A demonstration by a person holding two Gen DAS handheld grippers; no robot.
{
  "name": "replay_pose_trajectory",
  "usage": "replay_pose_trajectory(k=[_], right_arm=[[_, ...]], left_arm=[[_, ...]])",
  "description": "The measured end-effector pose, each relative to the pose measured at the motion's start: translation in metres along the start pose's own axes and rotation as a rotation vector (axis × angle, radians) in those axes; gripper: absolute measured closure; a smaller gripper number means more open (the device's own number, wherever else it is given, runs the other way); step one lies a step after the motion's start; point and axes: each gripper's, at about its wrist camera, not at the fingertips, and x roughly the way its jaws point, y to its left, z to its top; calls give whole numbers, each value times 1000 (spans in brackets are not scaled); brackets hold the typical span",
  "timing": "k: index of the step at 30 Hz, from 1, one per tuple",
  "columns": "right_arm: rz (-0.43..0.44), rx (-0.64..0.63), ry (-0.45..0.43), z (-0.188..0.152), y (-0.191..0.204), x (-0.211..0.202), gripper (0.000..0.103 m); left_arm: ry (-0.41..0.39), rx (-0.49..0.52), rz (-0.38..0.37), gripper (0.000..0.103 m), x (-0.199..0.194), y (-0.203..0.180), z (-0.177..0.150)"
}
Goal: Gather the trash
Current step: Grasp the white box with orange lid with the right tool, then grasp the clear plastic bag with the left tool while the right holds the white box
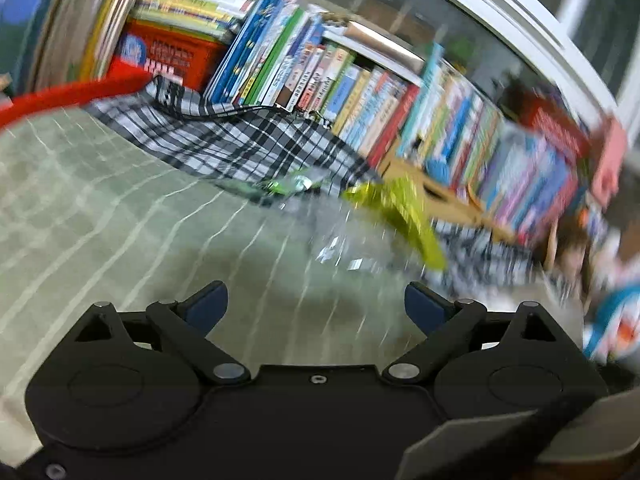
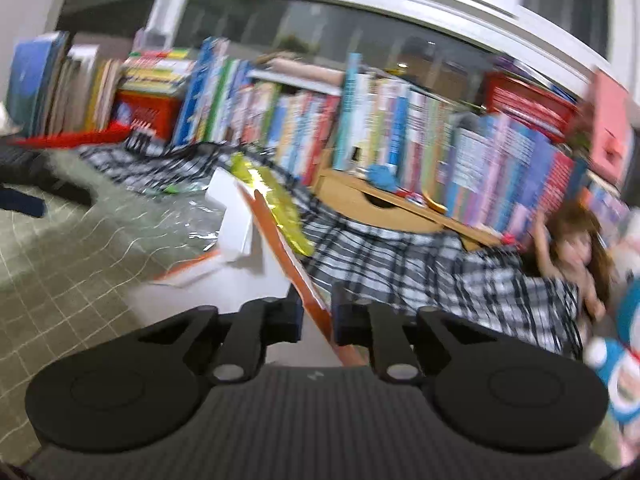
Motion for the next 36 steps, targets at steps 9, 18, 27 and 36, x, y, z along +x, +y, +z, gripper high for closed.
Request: replay_pose_trajectory(k=[9, 18, 27, 36], right_arm=[[1, 131, -39, -37, -31, -29, 88], [15, 176, -36, -56, -46, -29, 88], [16, 197, -30, -63, -49, -25, 88], [27, 227, -27, -61, -47, -29, 88]], left_arm=[[-56, 7, 191, 6, 108, -42, 31], [-94, 339, 327, 1, 181, -91, 5], [-28, 229, 249, 19, 192, -79, 2], [-26, 234, 211, 60, 162, -84, 12]])
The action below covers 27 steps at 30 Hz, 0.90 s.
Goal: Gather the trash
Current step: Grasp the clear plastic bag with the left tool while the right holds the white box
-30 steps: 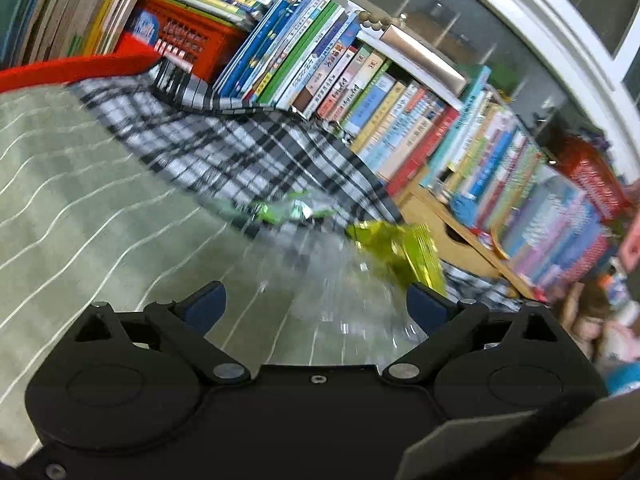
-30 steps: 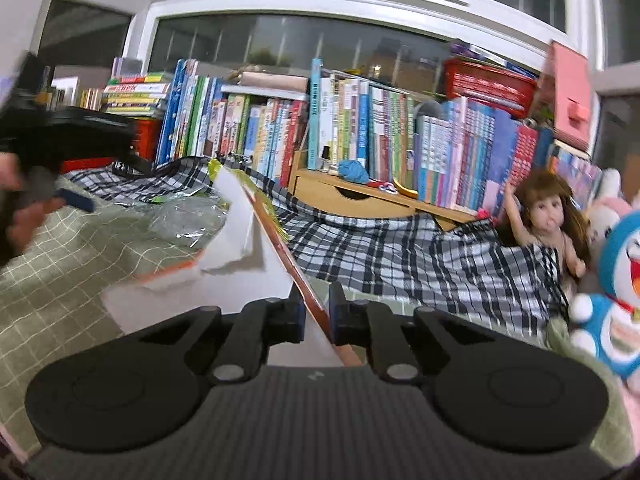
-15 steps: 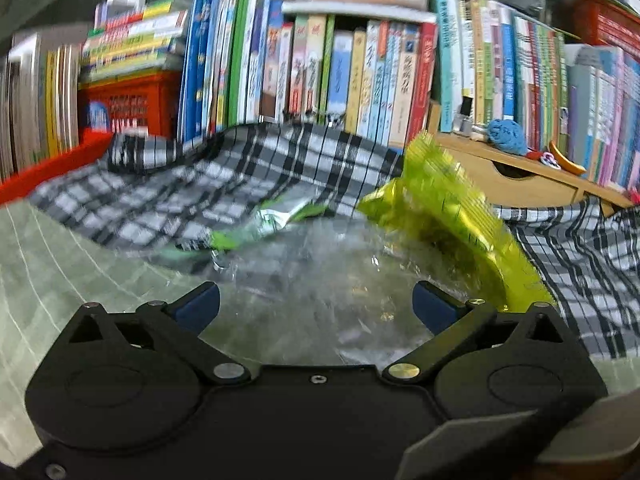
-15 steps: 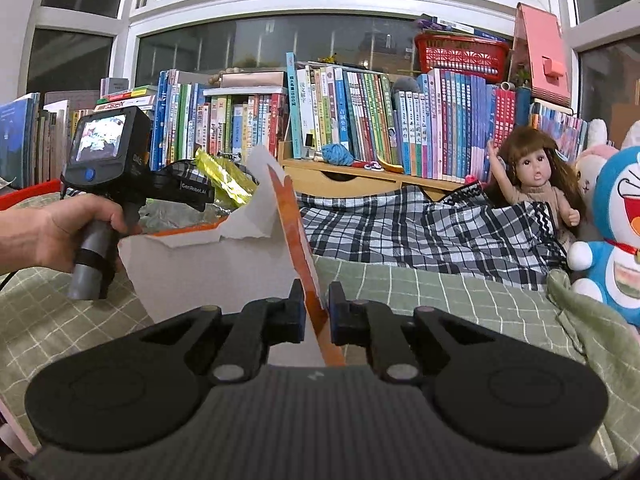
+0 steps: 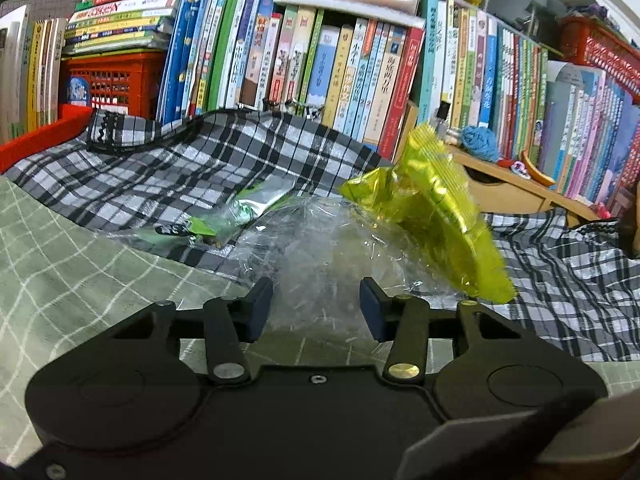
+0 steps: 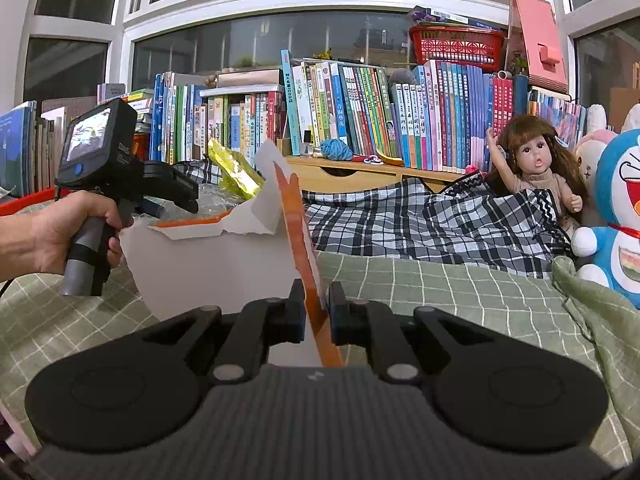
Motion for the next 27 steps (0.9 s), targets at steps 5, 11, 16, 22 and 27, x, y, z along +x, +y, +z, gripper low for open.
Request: replay_pose_trajectory(k=[5, 11, 16, 22, 27], right_arm=[[10, 5, -4, 3, 7, -11, 88], [21, 8, -23, 7, 20, -34, 88], [29, 4, -36, 9, 29, -55, 89], [22, 31, -16, 2, 35, -72, 90], [28, 64, 2, -6, 36, -85, 90]], left_arm=[[-25, 16, -23, 61, -35, 2, 6], [-76, 51, -46, 61, -95, 9, 3], [-107, 59, -70, 61, -147, 24, -3], [-129, 64, -84, 61, -209, 44, -22], [-124, 49, -108, 61, -250, 63, -52]])
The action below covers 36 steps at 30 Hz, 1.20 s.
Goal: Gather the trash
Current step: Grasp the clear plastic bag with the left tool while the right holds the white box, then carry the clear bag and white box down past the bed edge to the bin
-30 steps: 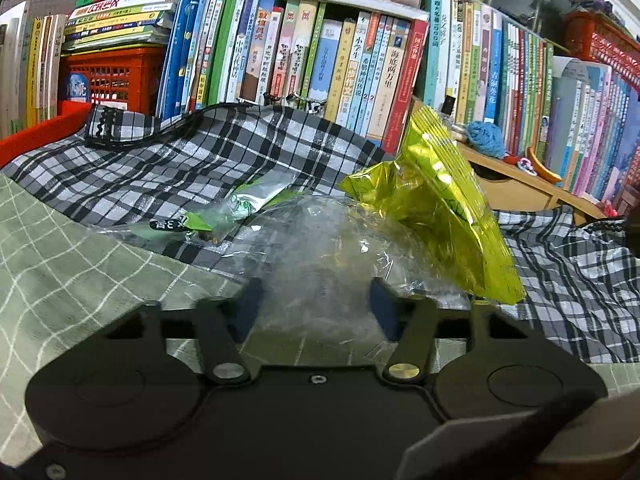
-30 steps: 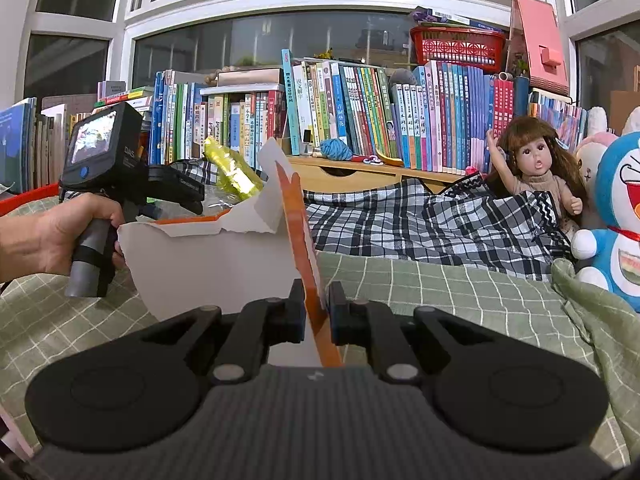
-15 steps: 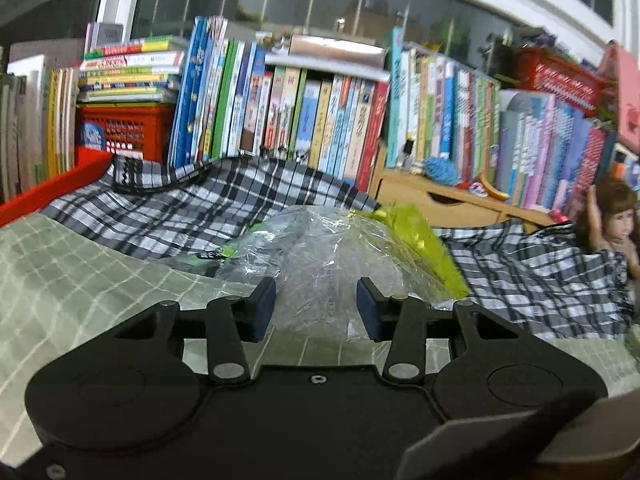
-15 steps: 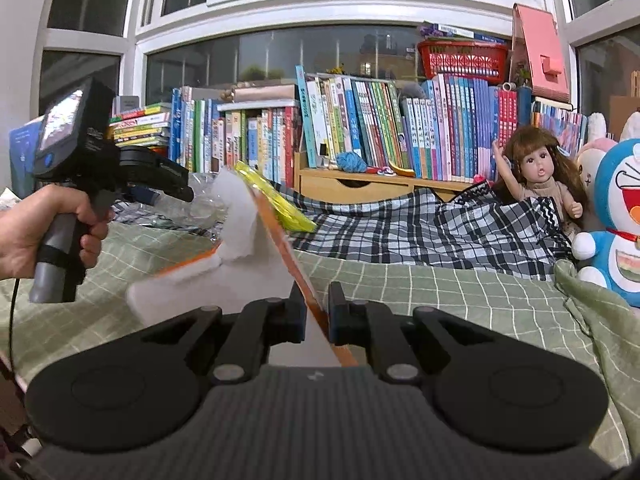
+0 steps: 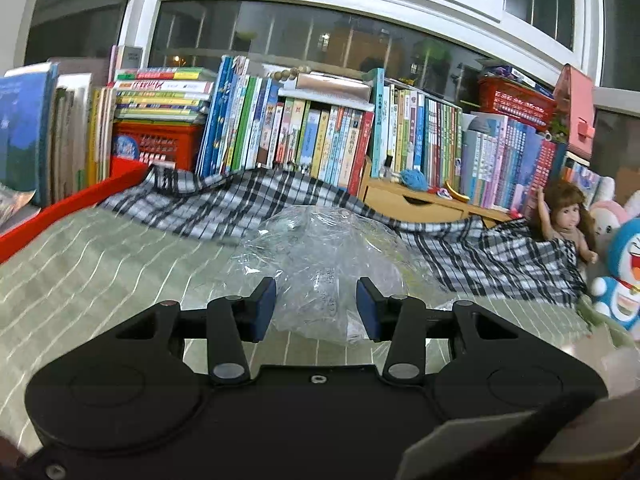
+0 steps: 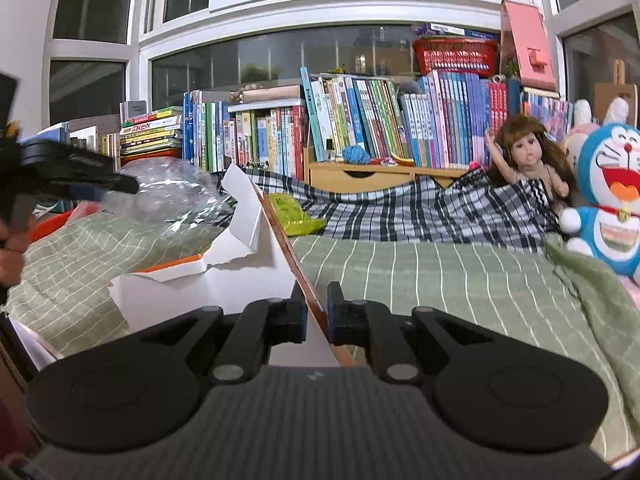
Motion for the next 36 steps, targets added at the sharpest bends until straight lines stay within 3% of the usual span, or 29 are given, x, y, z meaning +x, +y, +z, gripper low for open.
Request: replay_pose_trajectory(k=[10, 21, 36], right_arm=[[17, 0, -6, -19, 12, -36, 90], [48, -10, 8, -42, 22, -70, 91], [73, -36, -8, -48, 35, -103, 93]], left_arm=[[-19, -24, -61, 61, -87, 10, -65], [-41, 25, -53, 63, -161, 15, -127], [-37, 17, -48, 66, -209, 29, -152]])
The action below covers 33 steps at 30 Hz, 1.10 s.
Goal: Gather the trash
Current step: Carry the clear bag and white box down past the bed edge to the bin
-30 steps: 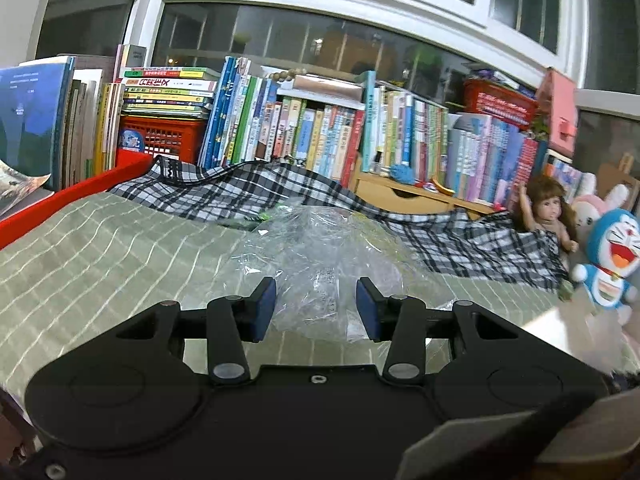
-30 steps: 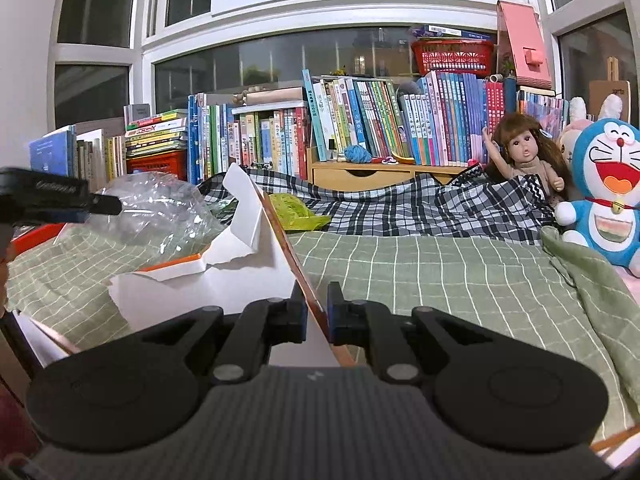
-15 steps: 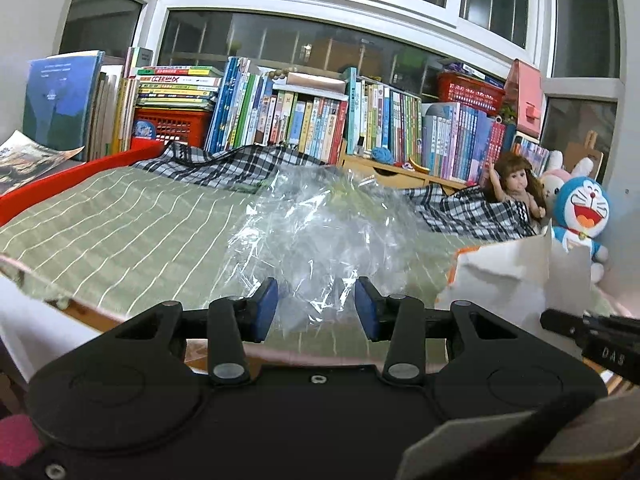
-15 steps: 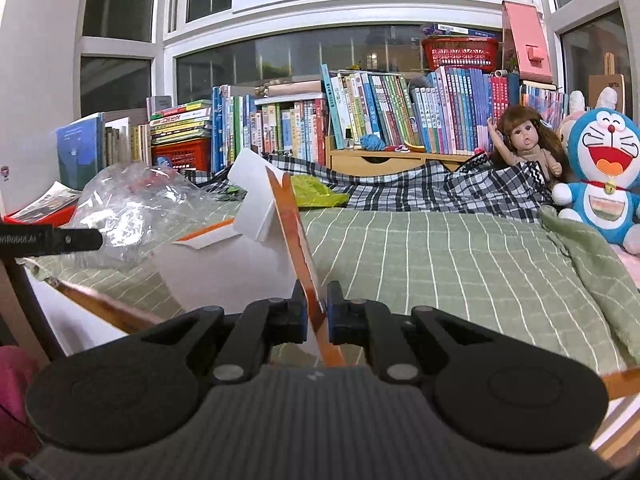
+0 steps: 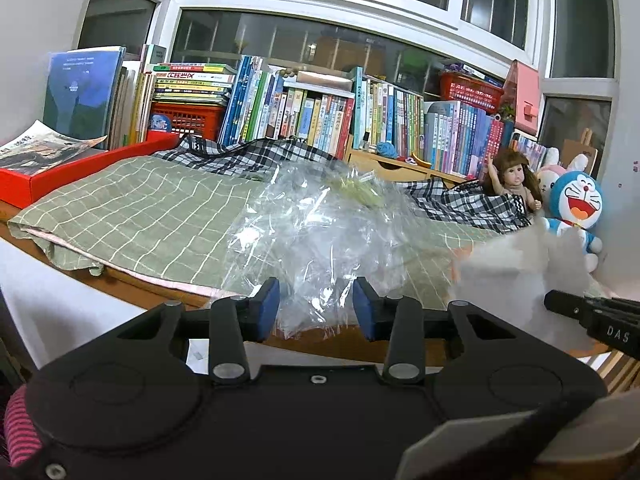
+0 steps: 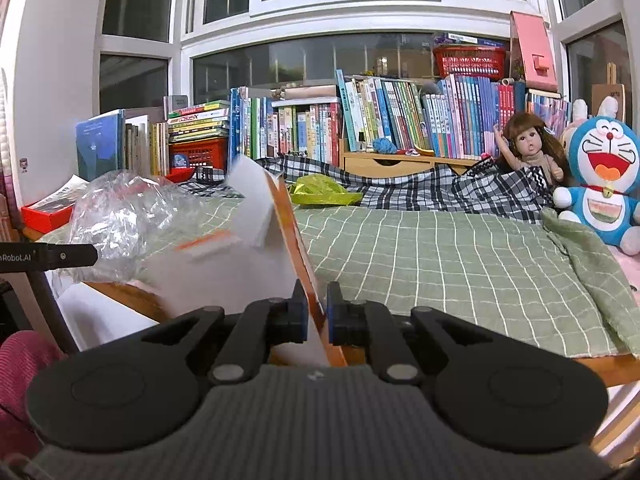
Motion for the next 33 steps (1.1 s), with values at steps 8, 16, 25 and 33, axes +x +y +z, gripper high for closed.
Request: replay_pose_trajectory(k=[8, 16, 25, 33], right_arm=[[14, -40, 15, -6, 7, -5, 93], [10, -23, 63, -22, 5, -6, 93], [-8, -30, 141, -49, 2, 0, 93], [-18, -14, 247, -76, -3, 17, 93]], left_arm=[[27, 20, -5, 66, -4, -6, -8], [73, 43, 0, 67, -2, -9, -25], [182, 76, -5, 67, 15, -11, -56], [364, 52, -20, 71, 50, -11, -91]])
